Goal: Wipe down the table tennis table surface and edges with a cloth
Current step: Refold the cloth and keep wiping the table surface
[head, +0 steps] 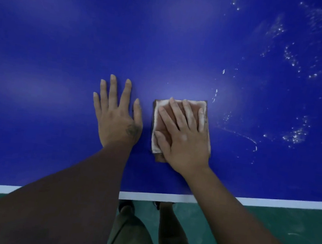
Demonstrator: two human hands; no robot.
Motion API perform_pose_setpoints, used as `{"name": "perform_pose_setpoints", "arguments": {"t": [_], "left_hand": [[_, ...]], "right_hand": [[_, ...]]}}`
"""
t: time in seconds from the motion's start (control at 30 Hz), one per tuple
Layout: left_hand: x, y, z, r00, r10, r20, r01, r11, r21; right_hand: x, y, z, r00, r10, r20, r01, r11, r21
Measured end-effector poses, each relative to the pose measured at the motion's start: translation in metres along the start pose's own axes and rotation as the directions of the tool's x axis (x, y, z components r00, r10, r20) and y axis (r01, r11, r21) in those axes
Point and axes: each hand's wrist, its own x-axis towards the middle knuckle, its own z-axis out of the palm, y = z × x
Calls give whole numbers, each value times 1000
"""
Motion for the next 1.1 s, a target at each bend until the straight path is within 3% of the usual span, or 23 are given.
{"name": "perform_pose_setpoints", "arguments": {"t": [0.07, 0.2, 0.3, 0.47, 0.6, 0.77, 0.97, 1.1], "left_hand": [[1, 0, 1, 1000, 2, -5, -2, 1000, 8], [1, 1, 1, 1000, -8, 0, 8, 1000, 25], [1, 2, -1, 1000, -14, 26, 13, 1000, 22], [2, 4, -5, 999, -19, 48, 19, 1000, -13], [2, 2, -7, 998, -16, 64, 18, 999, -28], [3, 3, -5, 998, -18, 55, 19, 999, -32], [1, 1, -1, 1000, -2, 8, 2, 999, -47], [1, 1, 0, 1000, 6, -3, -6, 999, -50]], "right_hand": [[-5, 30, -8, 1000, 4, -10, -5, 1000, -27], [-32, 95, -29, 986, 163, -12, -164, 980, -116], [-56, 102, -37, 978, 207, 9, -204, 968, -144], [-22, 44, -22, 991, 105, 78, -96, 990, -105], [60, 2, -2, 1000, -7, 3, 7, 1000, -14], [103, 41, -2, 997, -37, -70, 35, 999, -34], [54, 138, -38, 956, 290, -50, -294, 940, -171], [64, 118, -42, 948, 316, 33, -301, 926, -230]]}}
